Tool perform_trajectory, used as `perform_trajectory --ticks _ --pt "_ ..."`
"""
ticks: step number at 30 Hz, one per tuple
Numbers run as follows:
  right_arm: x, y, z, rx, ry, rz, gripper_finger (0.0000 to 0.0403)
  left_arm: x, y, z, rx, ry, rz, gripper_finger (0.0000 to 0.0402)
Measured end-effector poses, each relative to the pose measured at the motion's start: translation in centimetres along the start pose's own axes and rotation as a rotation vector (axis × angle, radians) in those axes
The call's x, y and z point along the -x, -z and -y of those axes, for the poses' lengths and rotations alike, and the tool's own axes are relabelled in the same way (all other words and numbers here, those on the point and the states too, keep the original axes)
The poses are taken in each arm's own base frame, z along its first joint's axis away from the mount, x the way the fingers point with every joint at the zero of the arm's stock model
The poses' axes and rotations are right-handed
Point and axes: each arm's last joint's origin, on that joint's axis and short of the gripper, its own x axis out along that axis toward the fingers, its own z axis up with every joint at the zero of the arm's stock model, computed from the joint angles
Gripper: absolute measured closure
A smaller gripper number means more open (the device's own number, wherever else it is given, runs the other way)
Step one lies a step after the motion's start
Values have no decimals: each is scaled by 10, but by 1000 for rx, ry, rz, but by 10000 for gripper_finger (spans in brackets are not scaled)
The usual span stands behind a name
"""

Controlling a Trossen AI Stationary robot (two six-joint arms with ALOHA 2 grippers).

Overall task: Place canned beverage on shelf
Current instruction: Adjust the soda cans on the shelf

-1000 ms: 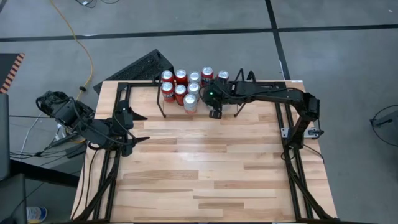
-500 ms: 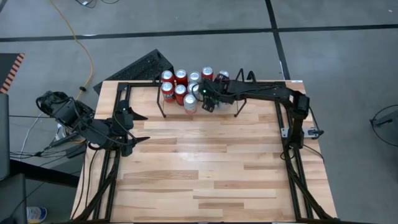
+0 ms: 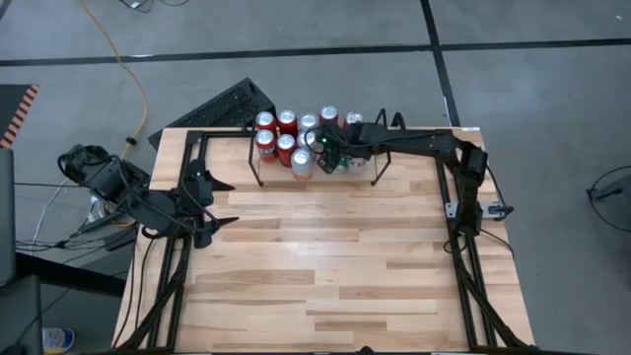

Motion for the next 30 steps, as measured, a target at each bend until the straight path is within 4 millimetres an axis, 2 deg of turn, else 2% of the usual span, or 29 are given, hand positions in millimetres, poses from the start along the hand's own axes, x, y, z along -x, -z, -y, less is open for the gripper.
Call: perform_trajectory --ticks 7,15,19,30 --pt "-22 7 -6 -29 20 -65 60 -7 0 7 -16 0 -22 77" --pt "-22 13 -5 -27 35 -127 60 -10 0 10 -27 0 -30 77" --pt "-23 14 -6 -24 -18 -146 63 -10 0 9 -35 -6 -27 77" --pt "-39 24 -6 -12 -26 -246 76 -10 0 10 -25 0 -29 77"
